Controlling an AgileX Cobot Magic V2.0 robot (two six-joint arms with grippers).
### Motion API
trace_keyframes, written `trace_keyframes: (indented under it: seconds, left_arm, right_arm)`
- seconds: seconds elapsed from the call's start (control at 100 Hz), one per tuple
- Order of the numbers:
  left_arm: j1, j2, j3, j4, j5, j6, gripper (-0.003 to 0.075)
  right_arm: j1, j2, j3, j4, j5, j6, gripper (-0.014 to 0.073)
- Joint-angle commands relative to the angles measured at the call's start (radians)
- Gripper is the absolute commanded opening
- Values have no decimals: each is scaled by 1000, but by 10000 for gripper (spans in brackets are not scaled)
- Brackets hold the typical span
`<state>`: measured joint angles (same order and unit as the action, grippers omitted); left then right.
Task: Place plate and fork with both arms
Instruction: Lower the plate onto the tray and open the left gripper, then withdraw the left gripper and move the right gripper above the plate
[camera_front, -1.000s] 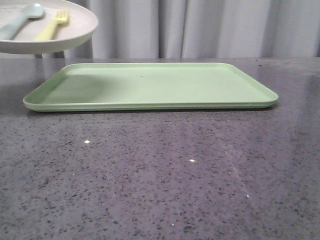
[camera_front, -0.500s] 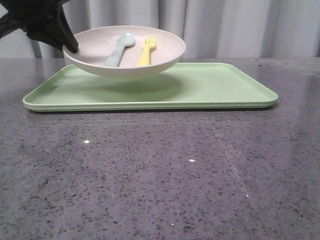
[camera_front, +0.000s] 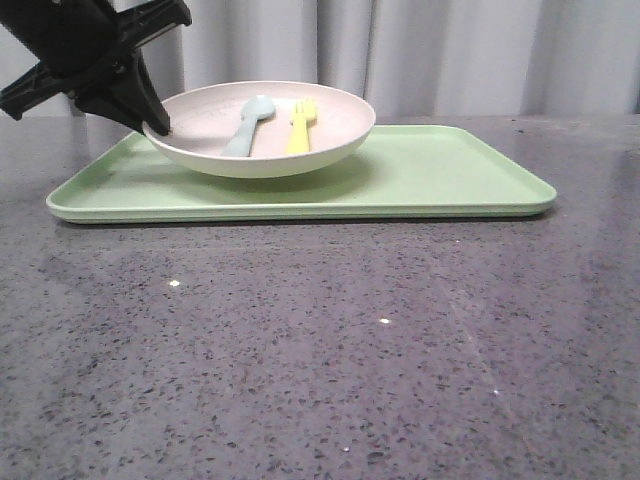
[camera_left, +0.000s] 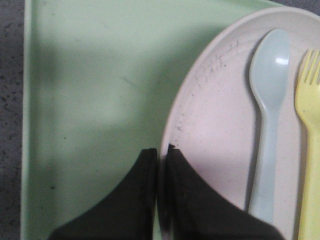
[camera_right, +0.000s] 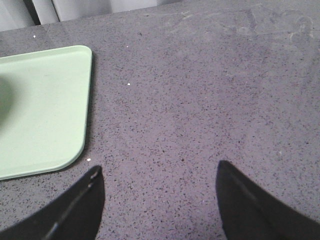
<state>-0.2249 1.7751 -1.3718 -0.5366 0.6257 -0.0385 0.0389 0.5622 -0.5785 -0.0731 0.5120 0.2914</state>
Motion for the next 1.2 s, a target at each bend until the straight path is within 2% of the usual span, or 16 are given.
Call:
trace_keyframes:
  seconds: [0.0, 0.13, 0.2, 0.39, 0.46, 0.66, 0.91, 1.19]
  left_arm:
    - [-8, -32, -31, -47, -34, -14, -20]
    - [-8, -17, -31, -51, -16, -14, -16]
    - [-8, -16, -31, -55, -16, -14, 17]
    - [-8, -16, -31, -55, -12, -14, 246]
    - [-8, -16, -31, -55, -10, -14, 290]
    - [-8, -39, -31, -30, -13, -14, 291]
    - [-8, -167, -25, 141, 23, -14, 291]
    - [-8, -422, 129, 262, 3, -14, 274]
  right_arm:
    - [1, 10, -33, -10, -64, -1, 488]
    - [1, 10, -33, -10, -64, -1, 488]
    - [1, 10, -33, -10, -64, -1, 488]
    - [1, 10, -33, -10, -64, -1, 488]
    - [1, 10, -33, -10, -64, -1, 488]
    - [1, 10, -33, -9, -68, -1, 488]
    - [26, 24, -73, -9, -36, -1, 488]
    - [121, 174, -248, -17, 56, -9, 488]
